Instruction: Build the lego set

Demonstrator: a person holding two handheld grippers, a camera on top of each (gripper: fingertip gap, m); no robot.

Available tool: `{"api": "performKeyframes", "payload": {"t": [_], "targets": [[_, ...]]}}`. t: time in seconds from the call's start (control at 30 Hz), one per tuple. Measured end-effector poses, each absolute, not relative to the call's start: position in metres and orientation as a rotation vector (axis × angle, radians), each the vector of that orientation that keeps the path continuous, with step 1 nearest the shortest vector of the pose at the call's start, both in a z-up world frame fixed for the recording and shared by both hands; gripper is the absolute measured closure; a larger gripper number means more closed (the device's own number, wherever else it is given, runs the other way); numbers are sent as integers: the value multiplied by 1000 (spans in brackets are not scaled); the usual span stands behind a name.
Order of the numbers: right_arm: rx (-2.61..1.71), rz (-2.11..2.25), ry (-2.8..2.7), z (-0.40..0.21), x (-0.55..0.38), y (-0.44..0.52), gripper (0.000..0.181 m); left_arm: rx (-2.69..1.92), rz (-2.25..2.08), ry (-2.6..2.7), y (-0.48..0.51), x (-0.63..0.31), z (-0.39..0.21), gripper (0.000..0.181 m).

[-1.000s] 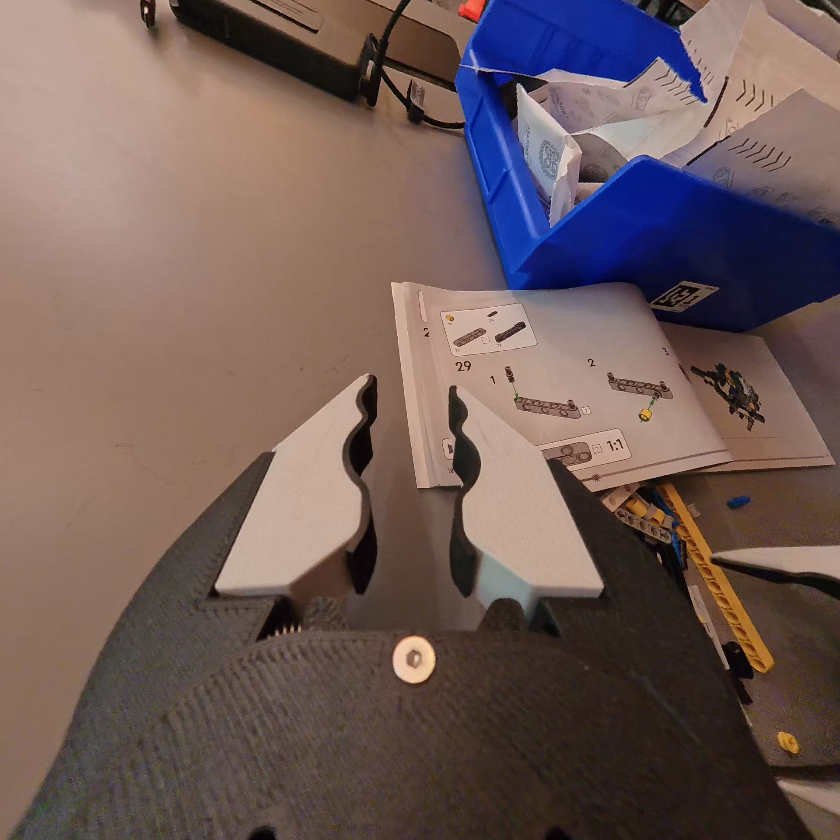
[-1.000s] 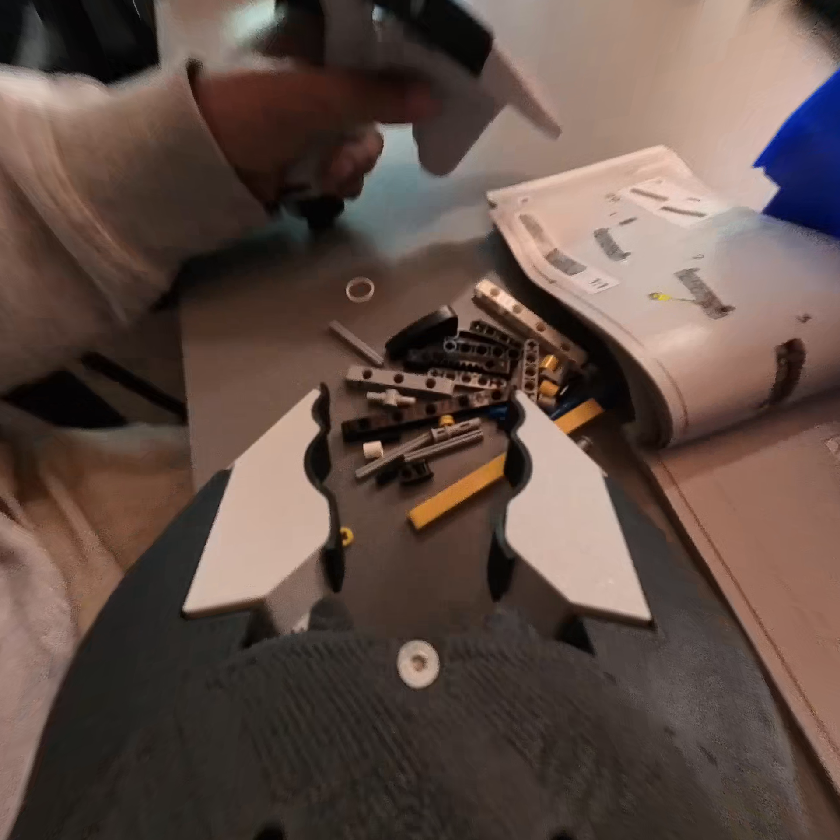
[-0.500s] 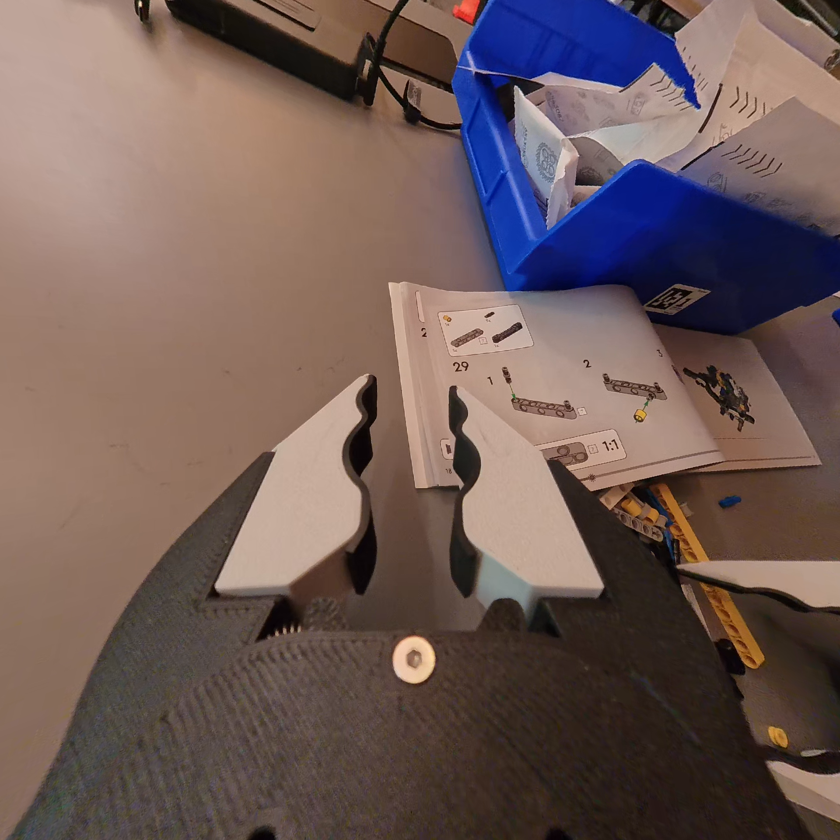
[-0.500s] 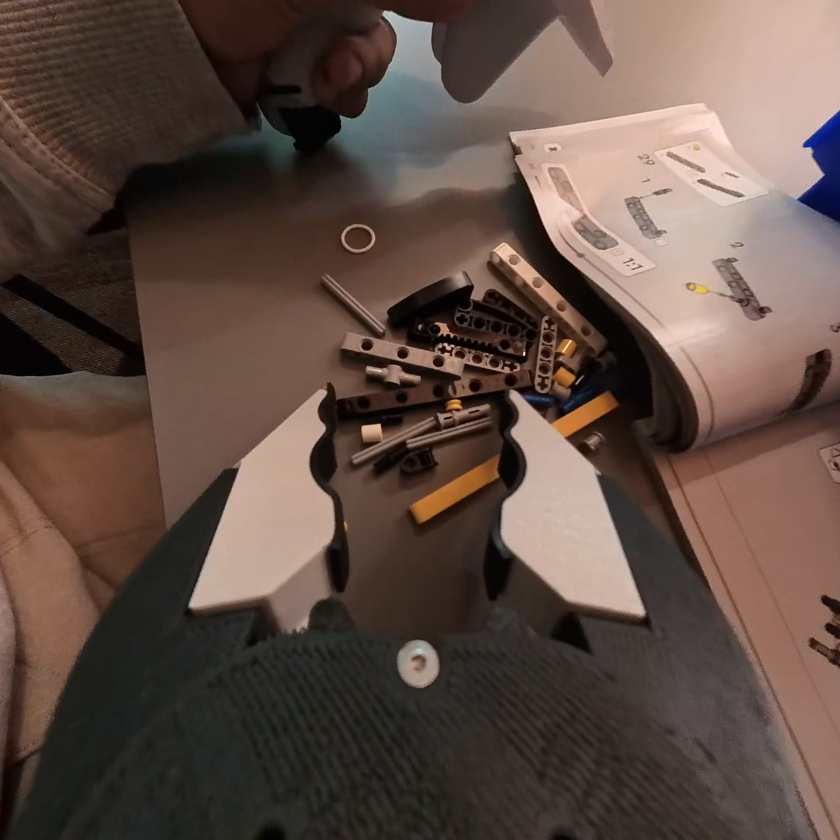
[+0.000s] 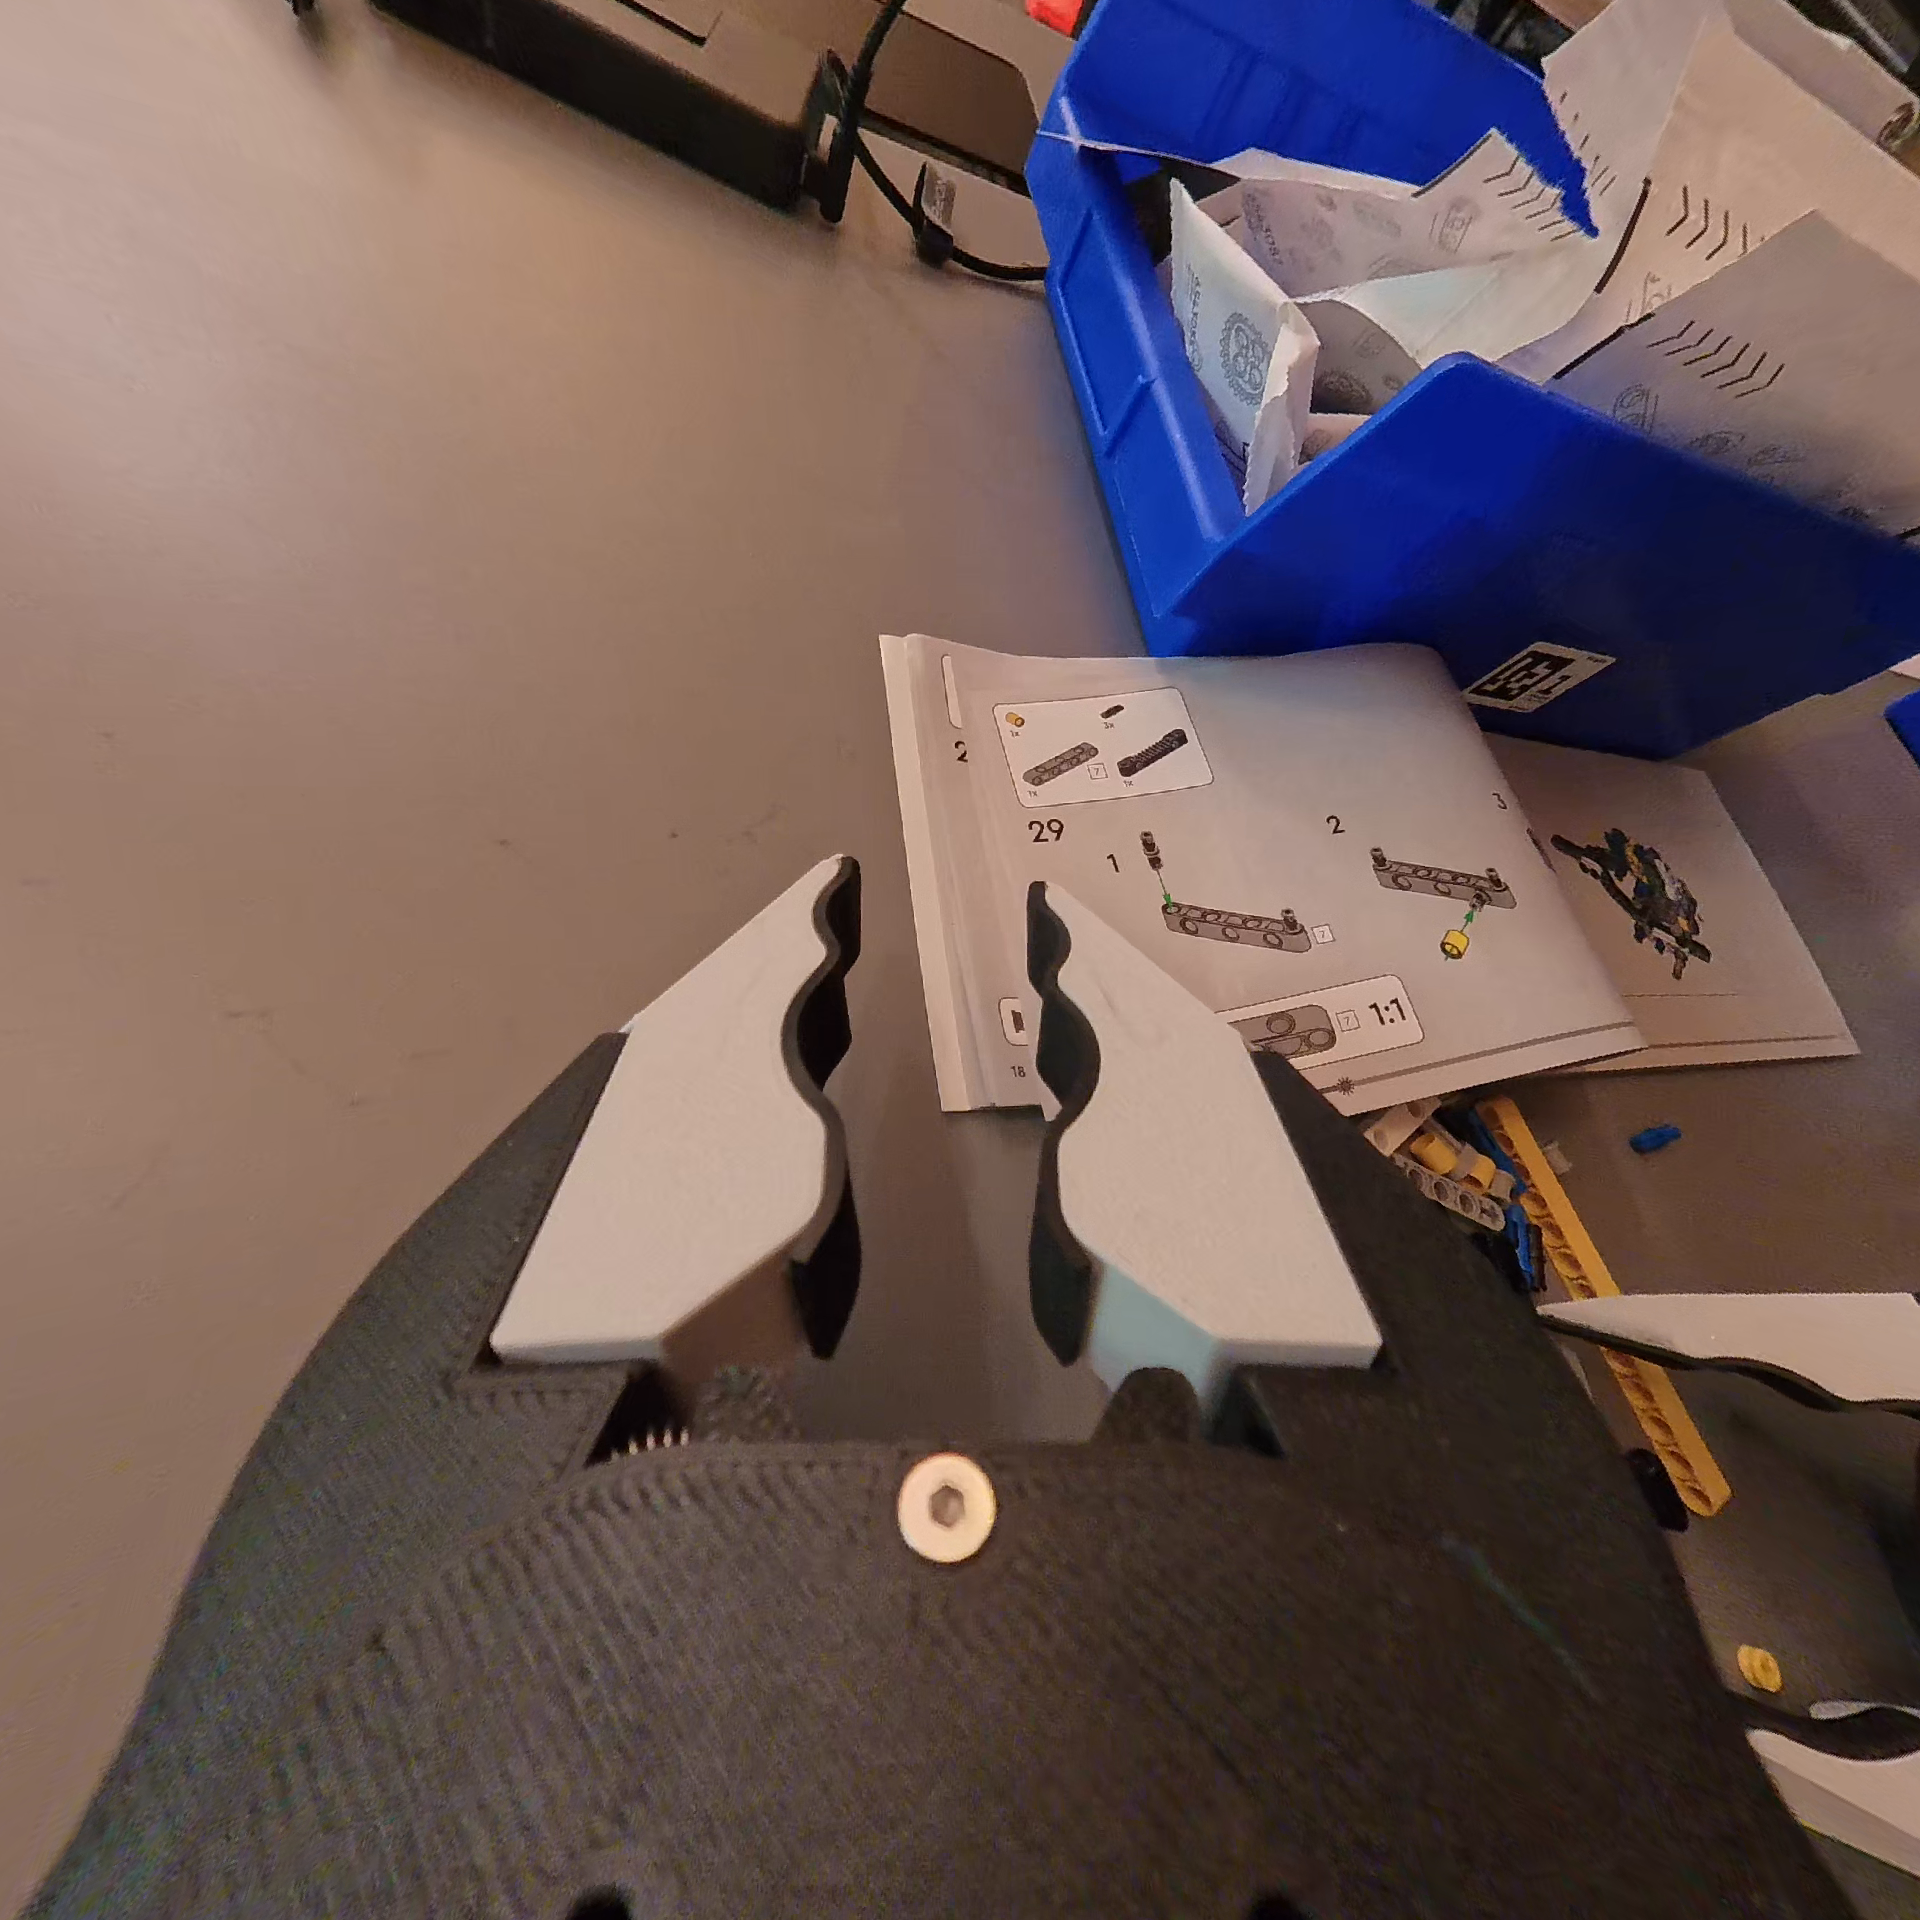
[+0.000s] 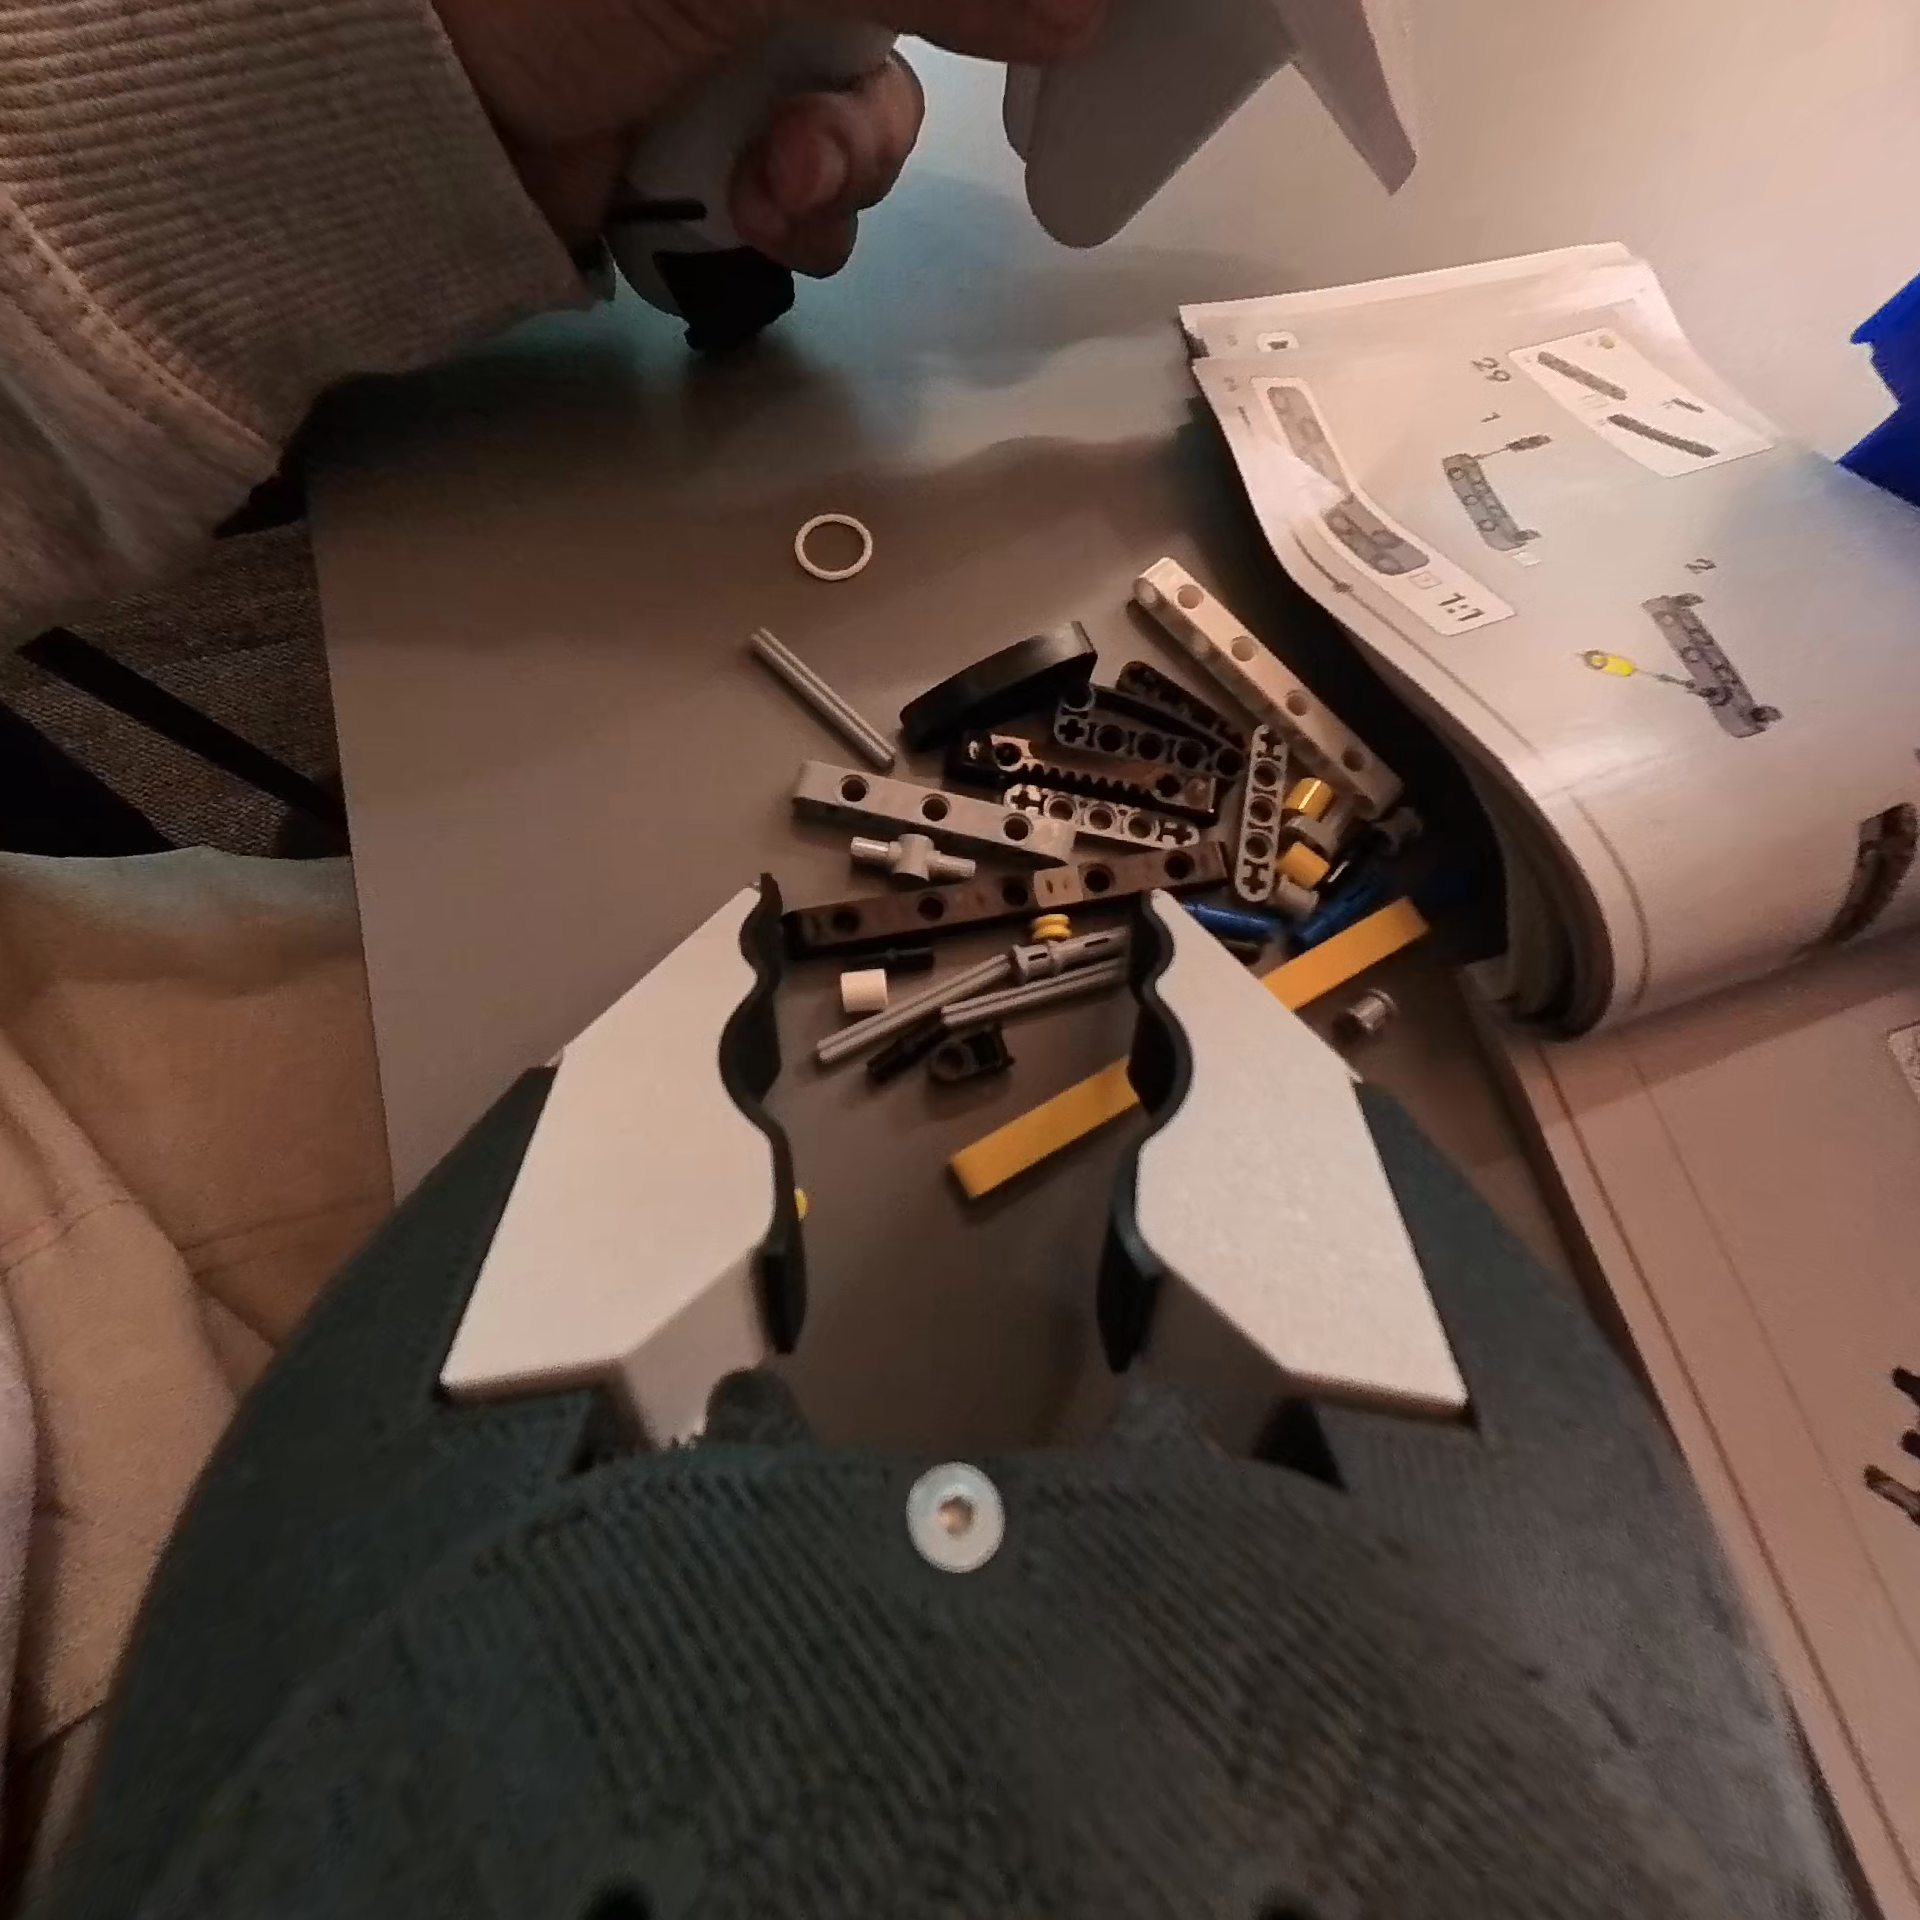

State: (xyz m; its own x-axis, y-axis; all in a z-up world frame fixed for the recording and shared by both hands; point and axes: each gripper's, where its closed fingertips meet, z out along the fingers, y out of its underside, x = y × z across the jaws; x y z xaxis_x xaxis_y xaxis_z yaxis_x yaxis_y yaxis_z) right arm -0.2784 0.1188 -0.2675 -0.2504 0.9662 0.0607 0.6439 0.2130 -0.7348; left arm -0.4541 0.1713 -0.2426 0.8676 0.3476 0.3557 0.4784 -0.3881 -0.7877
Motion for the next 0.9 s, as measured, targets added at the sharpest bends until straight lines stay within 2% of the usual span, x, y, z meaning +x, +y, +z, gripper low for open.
{"api": "performKeyframes", "payload": {"t": [0.9], "targets": [[-1516,867,-1977,-270,-279,114,120,-2014,-164,-604,171,-454,-243,150]]}}
